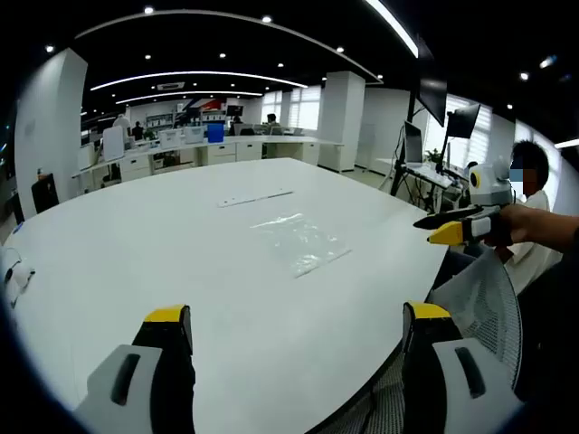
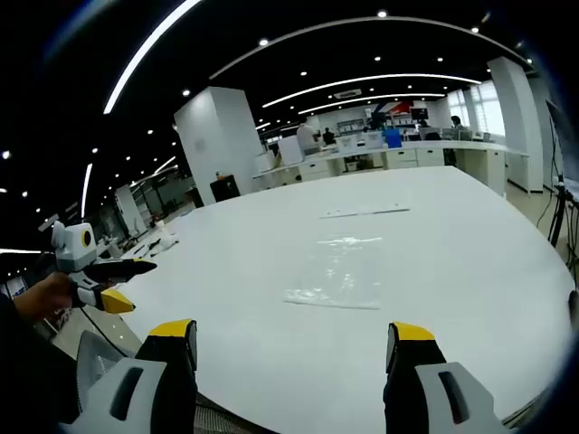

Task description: Open the resealable bag by pulling the two sides of the seal apart until the entire bag opening is separated and visibly accessible.

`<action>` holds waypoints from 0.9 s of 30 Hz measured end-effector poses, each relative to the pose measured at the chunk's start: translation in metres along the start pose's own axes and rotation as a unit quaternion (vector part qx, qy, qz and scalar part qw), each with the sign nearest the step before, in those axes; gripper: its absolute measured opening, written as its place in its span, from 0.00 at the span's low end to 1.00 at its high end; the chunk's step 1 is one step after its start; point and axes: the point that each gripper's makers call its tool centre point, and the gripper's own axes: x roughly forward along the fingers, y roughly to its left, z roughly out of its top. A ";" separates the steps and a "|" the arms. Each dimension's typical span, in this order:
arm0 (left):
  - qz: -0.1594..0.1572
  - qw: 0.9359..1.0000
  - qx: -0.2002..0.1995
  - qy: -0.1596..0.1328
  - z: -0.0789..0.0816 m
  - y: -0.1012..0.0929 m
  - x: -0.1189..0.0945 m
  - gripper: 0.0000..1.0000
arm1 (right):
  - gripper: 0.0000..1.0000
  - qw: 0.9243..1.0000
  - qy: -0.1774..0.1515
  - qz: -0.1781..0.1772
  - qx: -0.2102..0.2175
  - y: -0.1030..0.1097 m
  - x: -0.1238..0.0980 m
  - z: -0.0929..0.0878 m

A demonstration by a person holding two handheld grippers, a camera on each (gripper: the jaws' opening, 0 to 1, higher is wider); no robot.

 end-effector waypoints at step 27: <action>-0.004 1.000 0.005 0.009 -0.002 0.003 0.002 0.94 | 0.85 1.000 0.012 0.005 0.009 0.003 0.000 -0.009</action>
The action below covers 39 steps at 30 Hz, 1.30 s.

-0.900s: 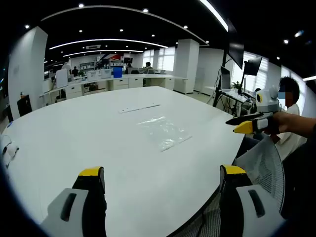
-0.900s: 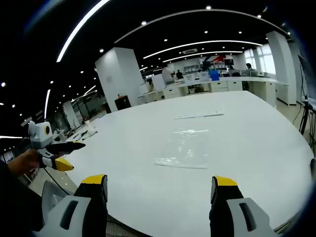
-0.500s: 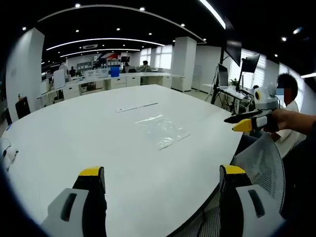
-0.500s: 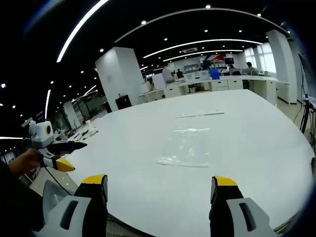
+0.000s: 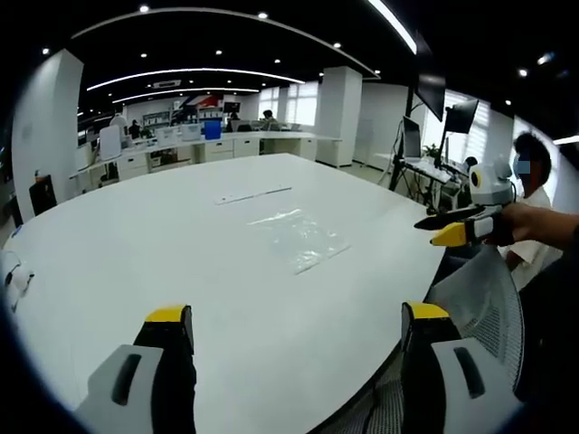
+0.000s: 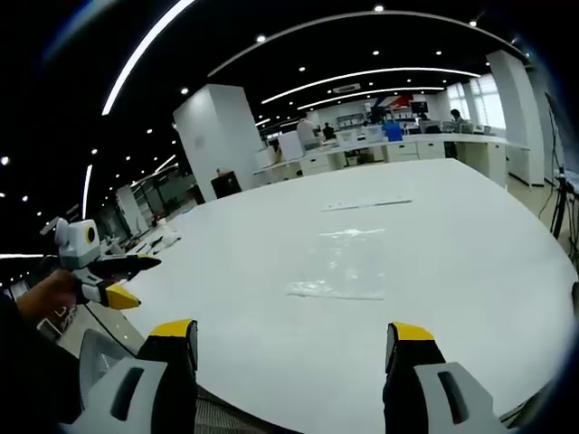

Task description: Open the resealable bag by pulling the two sides of the seal apart until the entire bag opening is separated and visibly accessible.

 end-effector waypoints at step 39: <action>-0.007 1.000 -0.009 0.012 -0.004 0.000 0.008 0.92 | 0.84 1.000 0.019 0.002 0.000 -0.007 0.014 -0.002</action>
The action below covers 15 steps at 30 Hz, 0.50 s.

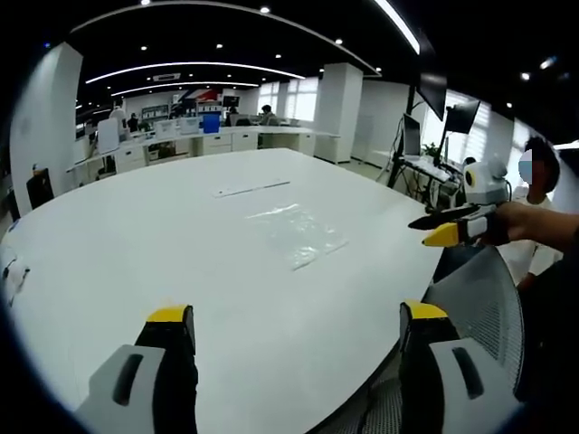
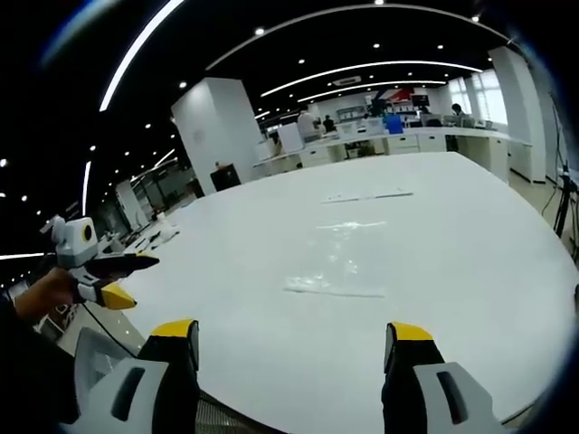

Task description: Open the resealable bag by pulling the two sides of the seal apart until the entire bag opening is separated and visibly accessible.

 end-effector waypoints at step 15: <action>-0.008 1.000 0.006 0.006 0.002 0.005 0.011 0.91 | 0.81 1.000 0.010 0.004 -0.008 -0.006 0.016 0.002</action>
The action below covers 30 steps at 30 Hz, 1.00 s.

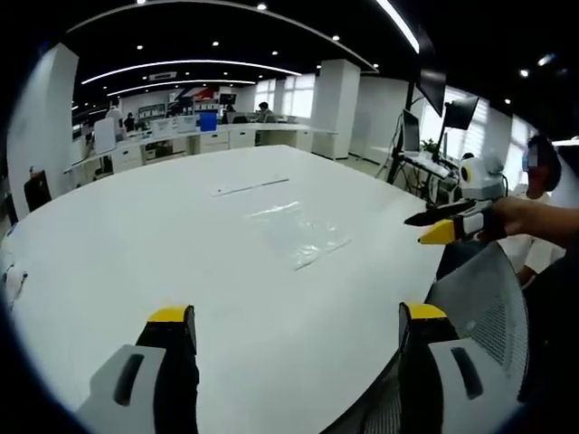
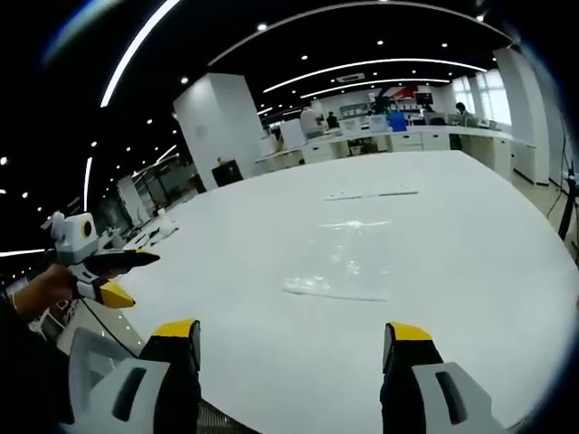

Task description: Open the resealable bag by pulling the two sides of the seal apart until the entire bag opening is separated and visibly accessible.

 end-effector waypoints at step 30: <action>-0.015 0.999 0.008 0.031 -0.008 0.004 0.015 0.88 | 0.71 0.997 0.031 0.057 -0.029 0.013 0.075 0.025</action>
